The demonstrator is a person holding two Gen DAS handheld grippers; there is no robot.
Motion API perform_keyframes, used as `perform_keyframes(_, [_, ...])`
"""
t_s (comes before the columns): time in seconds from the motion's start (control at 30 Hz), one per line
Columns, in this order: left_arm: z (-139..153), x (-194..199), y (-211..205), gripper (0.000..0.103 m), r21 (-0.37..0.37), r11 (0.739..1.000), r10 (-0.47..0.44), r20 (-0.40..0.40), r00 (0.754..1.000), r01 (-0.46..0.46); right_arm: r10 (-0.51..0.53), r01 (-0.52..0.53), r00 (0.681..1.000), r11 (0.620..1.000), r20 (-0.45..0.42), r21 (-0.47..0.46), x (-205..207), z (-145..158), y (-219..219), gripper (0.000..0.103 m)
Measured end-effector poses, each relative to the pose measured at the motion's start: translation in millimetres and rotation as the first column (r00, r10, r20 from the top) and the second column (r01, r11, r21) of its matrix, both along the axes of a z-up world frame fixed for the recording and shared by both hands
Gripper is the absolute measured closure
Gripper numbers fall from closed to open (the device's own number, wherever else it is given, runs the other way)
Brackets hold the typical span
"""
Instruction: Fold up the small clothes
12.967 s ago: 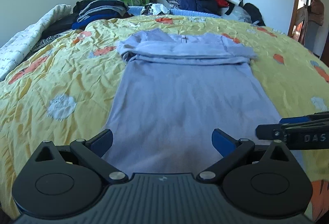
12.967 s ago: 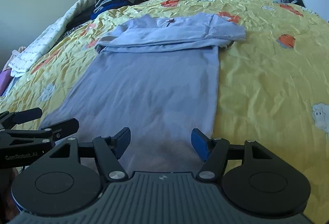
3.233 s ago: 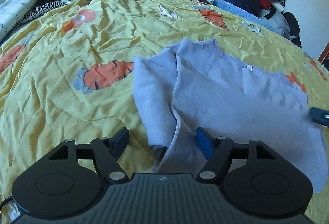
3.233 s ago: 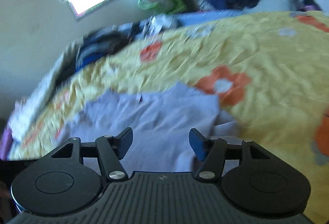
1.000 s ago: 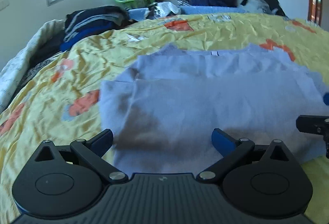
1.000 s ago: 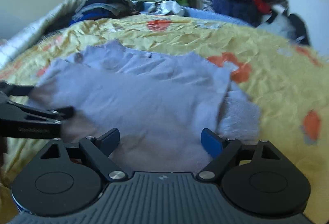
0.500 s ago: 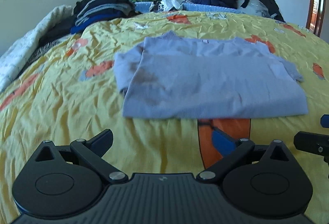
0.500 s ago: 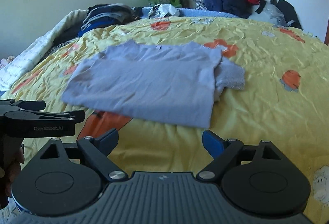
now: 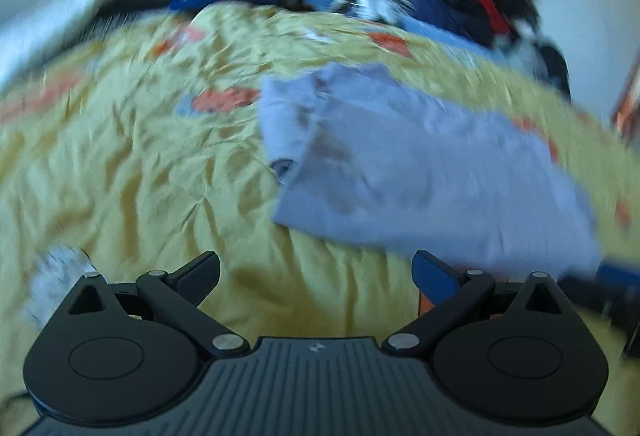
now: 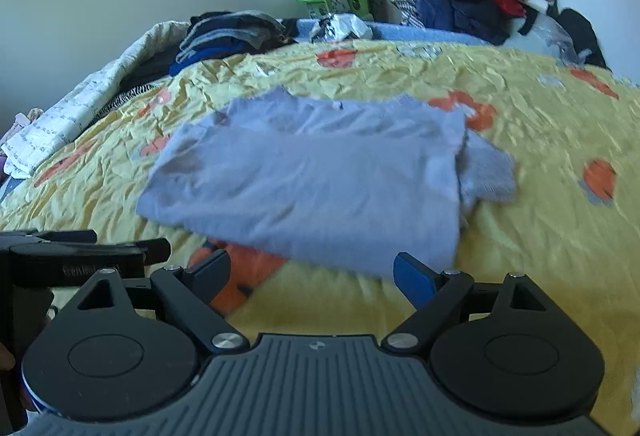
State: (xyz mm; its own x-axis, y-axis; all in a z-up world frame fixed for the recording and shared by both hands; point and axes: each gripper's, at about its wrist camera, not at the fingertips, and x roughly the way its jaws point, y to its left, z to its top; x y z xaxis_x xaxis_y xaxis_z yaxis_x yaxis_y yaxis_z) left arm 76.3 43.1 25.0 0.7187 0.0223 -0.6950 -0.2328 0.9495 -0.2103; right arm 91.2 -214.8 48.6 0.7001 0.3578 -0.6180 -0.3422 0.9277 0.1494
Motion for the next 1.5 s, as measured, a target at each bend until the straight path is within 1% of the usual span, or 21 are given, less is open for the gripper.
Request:
perform_keyframes(0.07, [-1,10,20,0.0,-0.12,0.991,0.062,0.0,0.998,-0.062,0.005,-0.005,1.0,1.0,0.003,0.008,11,0,5,0.012])
perform_keyframes(0.13, [-3,19,36,0.001,-0.216,0.972,0.098,0.004,0.995,-0.094,0.016,-0.016,1.0,1.0,0.011,0.013,18,0,9,0.012])
perform_keyframes(0.27, [-7,35,52,0.001,-0.329,0.936,0.138,0.014,0.99,-0.126,0.042,-0.042,0.999,0.998,0.015,0.041,30,-3,16,0.012])
perform_keyframes(0.3, [-6,38,52,0.001,-0.335,0.934,0.138,0.02,0.99,-0.124,0.048,-0.048,0.999,0.998,0.013,0.048,32,-4,17,0.012])
perform_keyframes(0.4, [-7,53,54,0.014,-0.345,0.93,0.136,0.006,0.991,-0.126,0.058,-0.058,0.998,0.996,0.002,0.069,37,-9,19,0.012])
perform_keyframes(0.47, [-8,60,57,0.028,-0.344,0.929,0.15,0.002,0.989,-0.14,0.069,-0.068,0.998,0.994,-0.007,0.087,39,-11,19,0.012])
perform_keyframes(0.5, [-8,64,58,0.032,-0.336,0.93,0.154,-0.006,0.988,-0.147,0.069,-0.067,0.998,0.993,-0.011,0.097,40,-12,18,0.012])
perform_keyframes(0.57, [-7,71,59,0.035,-0.324,0.935,0.146,-0.015,0.989,-0.143,0.065,-0.063,0.998,0.991,-0.017,0.116,41,-14,15,0.012])
perform_keyframes(0.63, [-6,78,54,0.035,-0.292,0.948,0.124,-0.021,0.992,-0.125,0.065,-0.061,0.998,0.989,-0.025,0.136,43,-15,11,0.012])
perform_keyframes(0.7, [-5,84,44,0.035,-0.223,0.97,0.094,-0.025,0.995,-0.098,0.063,-0.058,0.998,0.987,-0.029,0.15,44,-16,8,0.012])
perform_keyframes(0.73, [-5,87,37,0.048,-0.163,0.982,0.086,-0.032,0.996,-0.09,0.064,-0.058,0.998,0.986,-0.029,0.154,44,-16,7,0.012])
perform_keyframes(0.77, [-4,90,30,0.066,-0.101,0.992,0.076,-0.039,0.996,-0.08,0.065,-0.06,0.997,0.986,-0.029,0.158,44,-16,6,0.012])
perform_keyframes(0.8, [-5,93,24,0.07,-0.063,0.996,0.056,-0.045,0.997,-0.059,0.066,-0.061,0.997,0.985,-0.029,0.161,44,-16,5,0.012])
perform_keyframes(0.83, [-4,94,21,0.077,-0.054,0.997,0.045,-0.048,0.998,-0.048,0.068,-0.062,0.997,0.984,-0.028,0.166,43,-15,4,0.012])
perform_keyframes(1.03, [6,97,14,0.085,-0.043,0.997,0.063,-0.068,0.996,-0.066,0.081,-0.077,0.997,0.975,-0.008,0.21,40,-11,-6,0.012])
perform_keyframes(1.13, [23,96,-3,0.086,0.023,0.999,0.049,-0.039,0.998,-0.048,0.06,-0.059,0.998,0.964,0.002,0.261,40,-8,-20,0.012])
perform_keyframes(1.2, [41,95,-27,0.086,0.093,0.996,-0.009,0.008,1.0,0.008,0.038,-0.032,0.999,0.942,-0.011,0.335,44,-7,-36,0.012])
perform_keyframes(1.3, [60,90,-74,0.086,0.193,0.975,-0.121,0.061,0.991,0.108,-0.039,0.074,0.996,0.855,-0.079,0.514,55,-12,-78,0.012])
perform_keyframes(1.4, [60,80,-137,0.086,0.287,0.926,-0.277,0.071,0.958,0.246,-0.159,0.214,0.977,0.743,-0.142,0.634,62,-20,-127,0.013])
perform_keyframes(1.43, [55,77,-157,0.086,0.309,0.906,-0.323,0.065,0.944,0.289,-0.2,0.248,0.969,0.722,-0.148,0.646,63,-21,-142,0.012])
perform_keyframes(1.5, [36,74,-196,0.086,0.352,0.859,-0.407,0.026,0.913,0.373,-0.247,0.284,0.957,0.712,-0.149,0.642,63,-23,-162,0.011])
